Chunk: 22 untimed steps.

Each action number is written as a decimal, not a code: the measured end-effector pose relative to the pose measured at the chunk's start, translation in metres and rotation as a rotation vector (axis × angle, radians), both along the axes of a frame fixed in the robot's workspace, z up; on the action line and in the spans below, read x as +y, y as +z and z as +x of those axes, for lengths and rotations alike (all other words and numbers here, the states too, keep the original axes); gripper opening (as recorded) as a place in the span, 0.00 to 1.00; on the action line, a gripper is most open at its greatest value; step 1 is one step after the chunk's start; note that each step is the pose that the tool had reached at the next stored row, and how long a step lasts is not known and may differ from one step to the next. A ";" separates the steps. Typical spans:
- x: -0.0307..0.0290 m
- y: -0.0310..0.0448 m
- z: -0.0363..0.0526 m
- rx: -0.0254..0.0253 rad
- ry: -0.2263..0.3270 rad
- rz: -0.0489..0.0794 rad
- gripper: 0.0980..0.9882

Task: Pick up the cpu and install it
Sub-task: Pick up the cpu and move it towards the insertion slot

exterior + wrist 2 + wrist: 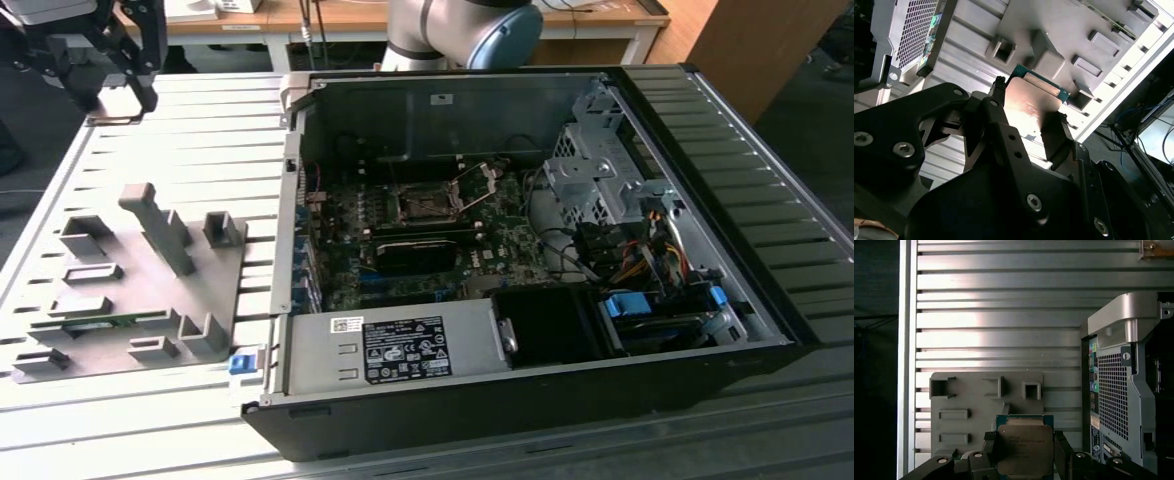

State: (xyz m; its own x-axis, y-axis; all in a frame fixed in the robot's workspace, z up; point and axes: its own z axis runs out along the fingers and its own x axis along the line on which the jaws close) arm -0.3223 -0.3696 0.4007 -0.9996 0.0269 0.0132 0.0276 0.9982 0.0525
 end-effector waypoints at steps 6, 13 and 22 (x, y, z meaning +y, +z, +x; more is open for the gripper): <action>0.0003 -0.0005 0.0064 0.0000 0.000 0.000 0.50; 0.0005 -0.0010 0.0135 0.0000 0.000 0.000 0.50; 0.0014 -0.0018 0.0226 0.0001 0.000 0.000 0.50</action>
